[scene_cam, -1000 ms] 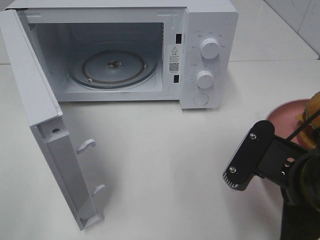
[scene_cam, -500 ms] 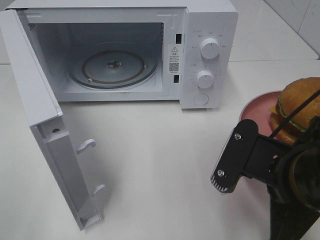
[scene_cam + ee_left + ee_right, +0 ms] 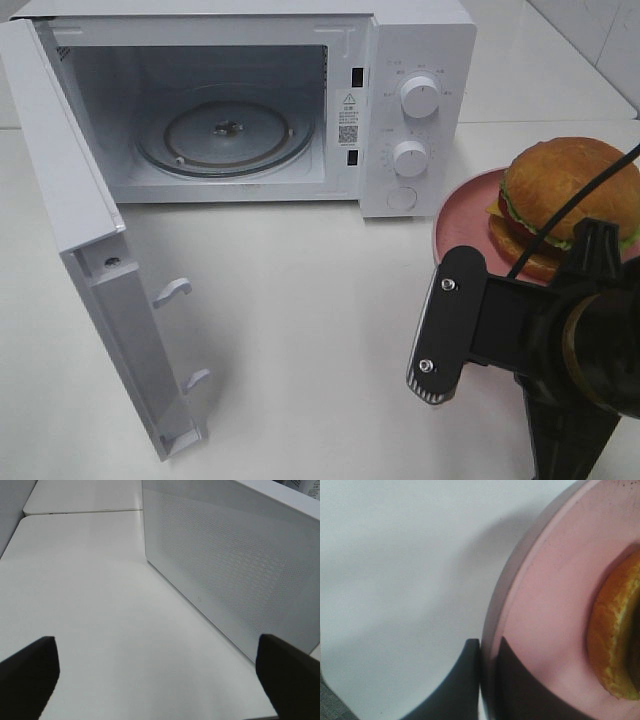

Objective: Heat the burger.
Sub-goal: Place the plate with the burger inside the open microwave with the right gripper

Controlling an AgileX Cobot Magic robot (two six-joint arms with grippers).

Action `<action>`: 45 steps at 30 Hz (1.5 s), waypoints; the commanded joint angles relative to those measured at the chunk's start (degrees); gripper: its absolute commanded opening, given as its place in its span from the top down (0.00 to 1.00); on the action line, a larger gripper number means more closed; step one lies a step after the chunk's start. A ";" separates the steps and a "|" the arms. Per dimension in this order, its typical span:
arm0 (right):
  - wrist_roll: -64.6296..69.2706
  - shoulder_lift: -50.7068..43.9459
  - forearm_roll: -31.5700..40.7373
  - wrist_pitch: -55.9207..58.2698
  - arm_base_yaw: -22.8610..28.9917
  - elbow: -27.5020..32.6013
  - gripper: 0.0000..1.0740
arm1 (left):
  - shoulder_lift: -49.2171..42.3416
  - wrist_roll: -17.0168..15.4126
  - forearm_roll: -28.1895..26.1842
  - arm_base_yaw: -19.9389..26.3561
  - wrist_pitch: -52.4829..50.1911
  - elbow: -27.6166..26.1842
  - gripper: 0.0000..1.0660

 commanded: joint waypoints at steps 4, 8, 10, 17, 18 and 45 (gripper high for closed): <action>-5.79 -0.06 -4.35 -3.61 0.29 -0.11 1.00 | -0.97 -0.29 -0.34 0.11 0.23 0.11 0.06; -8.54 -0.06 -4.35 -5.96 0.29 -0.11 1.00 | -0.97 -0.29 -0.34 0.11 0.23 0.11 0.06; -9.34 -0.06 -4.35 -6.47 0.29 -0.11 1.00 | -0.97 -0.29 -0.34 0.11 0.23 0.11 0.06; -14.90 -0.06 -6.42 -10.66 0.29 -0.11 1.00 | -0.97 -0.29 -0.34 0.11 0.23 0.11 0.06; -14.90 -0.06 -6.42 -10.66 0.29 -0.11 1.00 | -0.97 -0.29 -0.34 0.11 0.23 0.11 0.06; -35.29 -0.06 -6.59 -23.95 0.06 -0.11 1.00 | -0.97 -0.29 -0.34 0.11 0.23 0.11 0.06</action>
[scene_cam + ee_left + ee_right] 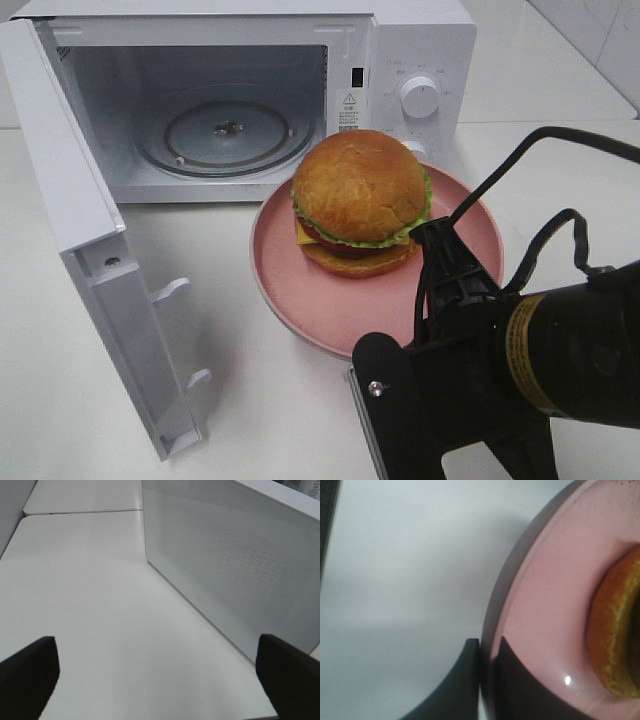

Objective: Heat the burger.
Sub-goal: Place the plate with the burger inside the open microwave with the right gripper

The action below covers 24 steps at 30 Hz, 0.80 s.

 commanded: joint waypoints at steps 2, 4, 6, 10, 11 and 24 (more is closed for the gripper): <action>-2.29 -0.17 -1.78 -2.46 0.06 -0.17 1.00 | -0.97 -0.29 -0.34 0.11 0.23 0.11 0.06; -4.35 -0.17 -0.63 -2.86 0.06 -0.17 1.00 | -0.97 -0.29 -0.34 0.11 0.23 0.11 0.06; -7.16 -0.17 1.38 -3.32 0.06 -0.17 1.00 | -0.97 -0.29 -0.34 0.11 0.23 0.11 0.06; -14.50 -0.17 6.30 -3.61 -0.69 -0.17 1.00 | -0.97 -0.29 -0.34 0.11 0.23 0.11 0.06; -14.50 -0.17 6.30 -3.61 -0.69 -0.17 1.00 | -0.97 -0.29 -0.34 0.11 0.23 0.11 0.06; -28.76 -0.17 14.90 -3.61 -5.21 -0.17 1.00 | -0.97 -0.29 -0.34 0.11 0.23 0.11 0.06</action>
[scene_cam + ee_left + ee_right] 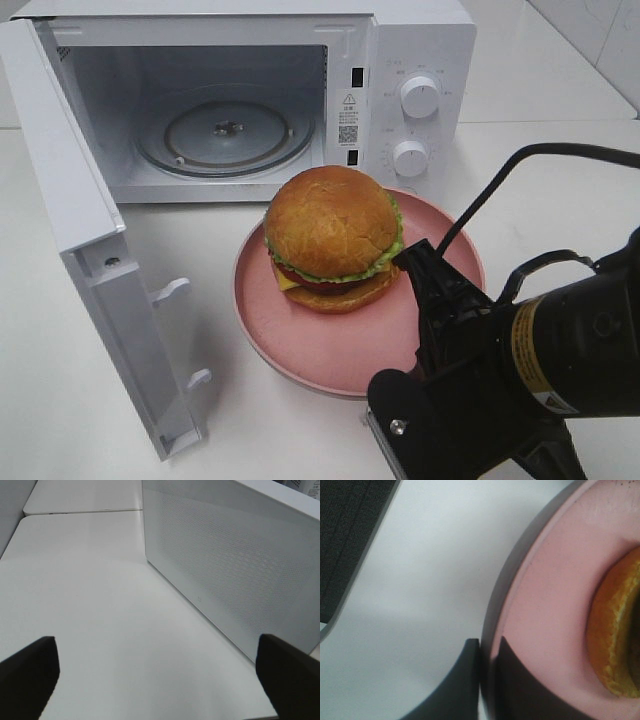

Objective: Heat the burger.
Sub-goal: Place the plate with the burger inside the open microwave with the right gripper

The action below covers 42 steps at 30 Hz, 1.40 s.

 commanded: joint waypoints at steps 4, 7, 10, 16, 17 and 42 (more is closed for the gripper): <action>-9.91 -0.23 4.13 -1.72 -3.15 -0.23 1.00 | -0.97 -0.29 -0.34 0.11 0.23 0.11 0.06; -13.12 -0.23 6.88 -1.83 -4.58 -1.03 1.00 | -0.97 -0.29 -0.34 0.11 0.23 0.11 0.06; -17.30 -0.23 10.37 -1.72 -6.30 -2.46 1.00 | -0.97 -0.29 -0.34 0.11 0.23 0.11 0.06; -26.18 -0.23 16.33 -1.32 -9.51 -4.18 1.00 | -0.97 -0.29 -0.34 0.11 0.23 0.11 0.06; -27.62 -0.23 17.25 -1.38 -10.03 -4.18 1.00 | -0.97 -0.29 -0.34 0.11 0.23 0.11 0.06; -43.89 0.00 32.09 0.29 -15.99 -7.68 1.00 | -0.97 -0.29 -0.34 0.11 0.23 0.11 0.06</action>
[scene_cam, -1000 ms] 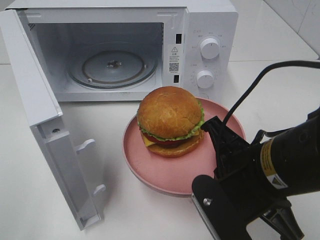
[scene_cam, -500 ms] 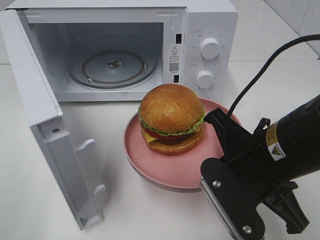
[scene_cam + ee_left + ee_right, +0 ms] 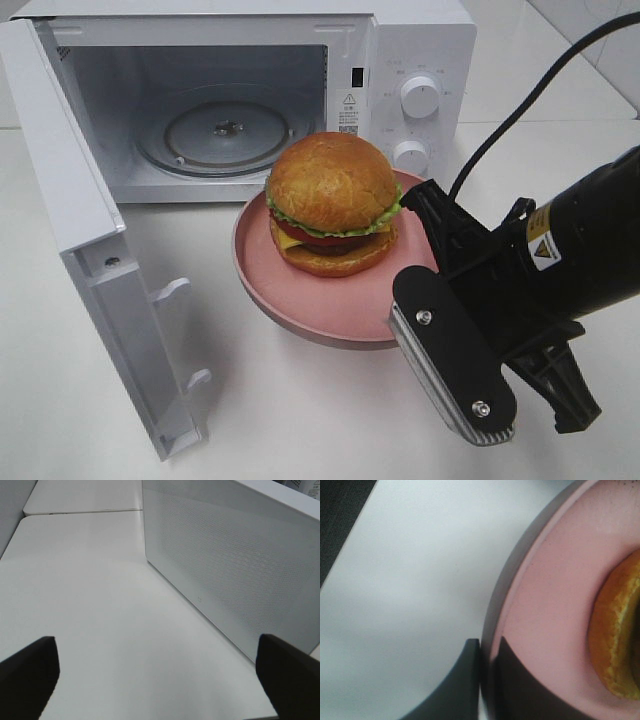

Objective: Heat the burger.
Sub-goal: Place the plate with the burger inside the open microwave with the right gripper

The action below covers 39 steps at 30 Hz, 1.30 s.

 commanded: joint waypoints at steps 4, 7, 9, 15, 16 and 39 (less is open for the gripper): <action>-1.49 0.74 -0.57 -2.41 -0.34 -1.60 1.00 | -0.97 -0.29 -0.34 0.11 0.23 0.11 0.06; -1.49 2.81 -0.57 -2.52 -0.34 -3.50 1.00 | -0.97 -0.29 -0.34 0.11 0.23 0.11 0.06; -1.49 3.38 -0.46 -2.52 -0.34 -4.07 1.00 | -0.97 -0.29 -0.34 0.11 0.23 0.11 0.06; -1.49 6.70 -0.23 -2.98 -0.29 -7.39 1.00 | -0.97 -0.29 -0.34 0.11 0.23 0.11 0.06; -1.49 7.73 -0.23 -3.90 -0.29 -8.31 1.00 | -0.97 -0.29 -0.34 0.11 0.23 0.11 0.06; -1.49 16.39 -0.23 -6.30 0.57 -17.36 1.00 | -0.97 -0.29 -0.34 0.11 0.23 0.11 0.06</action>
